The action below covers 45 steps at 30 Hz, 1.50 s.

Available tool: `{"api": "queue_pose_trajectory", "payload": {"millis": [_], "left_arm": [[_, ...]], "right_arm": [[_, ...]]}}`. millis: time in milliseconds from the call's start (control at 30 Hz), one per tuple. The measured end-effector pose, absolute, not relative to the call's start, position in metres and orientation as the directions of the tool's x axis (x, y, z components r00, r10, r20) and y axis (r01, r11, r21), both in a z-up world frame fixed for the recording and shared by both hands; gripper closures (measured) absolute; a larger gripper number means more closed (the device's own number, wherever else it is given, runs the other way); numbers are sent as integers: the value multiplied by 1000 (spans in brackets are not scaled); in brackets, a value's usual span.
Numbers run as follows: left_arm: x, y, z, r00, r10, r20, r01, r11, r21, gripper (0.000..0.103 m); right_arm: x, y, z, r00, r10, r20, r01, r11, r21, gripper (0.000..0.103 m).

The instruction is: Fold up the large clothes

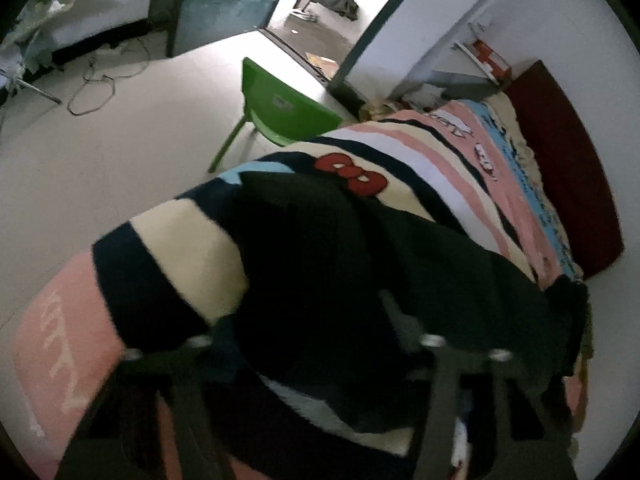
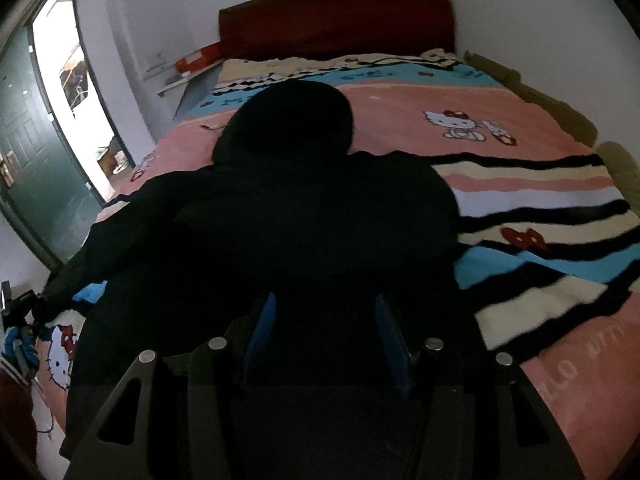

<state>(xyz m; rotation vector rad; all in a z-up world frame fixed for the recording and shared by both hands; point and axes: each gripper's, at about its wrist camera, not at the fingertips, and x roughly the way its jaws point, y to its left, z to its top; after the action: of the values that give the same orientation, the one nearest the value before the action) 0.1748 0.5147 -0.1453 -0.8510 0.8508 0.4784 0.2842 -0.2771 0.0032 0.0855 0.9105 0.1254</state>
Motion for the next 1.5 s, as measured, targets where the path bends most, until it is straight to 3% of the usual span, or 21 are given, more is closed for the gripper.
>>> {"api": "queue_pose_trajectory", "payload": {"millis": [33, 133, 600, 900, 1200, 1500], "left_arm": [[175, 515, -144, 597, 34, -802, -663, 584, -469, 68], [173, 513, -134, 623, 33, -782, -650, 577, -494, 75], [171, 440, -26, 758, -10, -652, -469, 686, -556, 78], [198, 323, 51, 809, -88, -581, -290, 800, -525, 80], [254, 173, 116, 811, -230, -539, -51, 889, -455, 80], [310, 20, 82, 704, -350, -618, 112, 914, -390, 80]], "right_arm": [[282, -279, 3, 607, 140, -782, -67, 990, 125, 51], [276, -285, 4, 609, 135, -781, -55, 990, 128, 51], [244, -307, 33, 666, 173, -725, -80, 984, 161, 51], [219, -343, 45, 697, 219, -683, -120, 974, 190, 51], [198, -396, 35, 717, 188, -671, -44, 973, 226, 50], [185, -433, 35, 739, 147, -657, 17, 972, 236, 50]]}}
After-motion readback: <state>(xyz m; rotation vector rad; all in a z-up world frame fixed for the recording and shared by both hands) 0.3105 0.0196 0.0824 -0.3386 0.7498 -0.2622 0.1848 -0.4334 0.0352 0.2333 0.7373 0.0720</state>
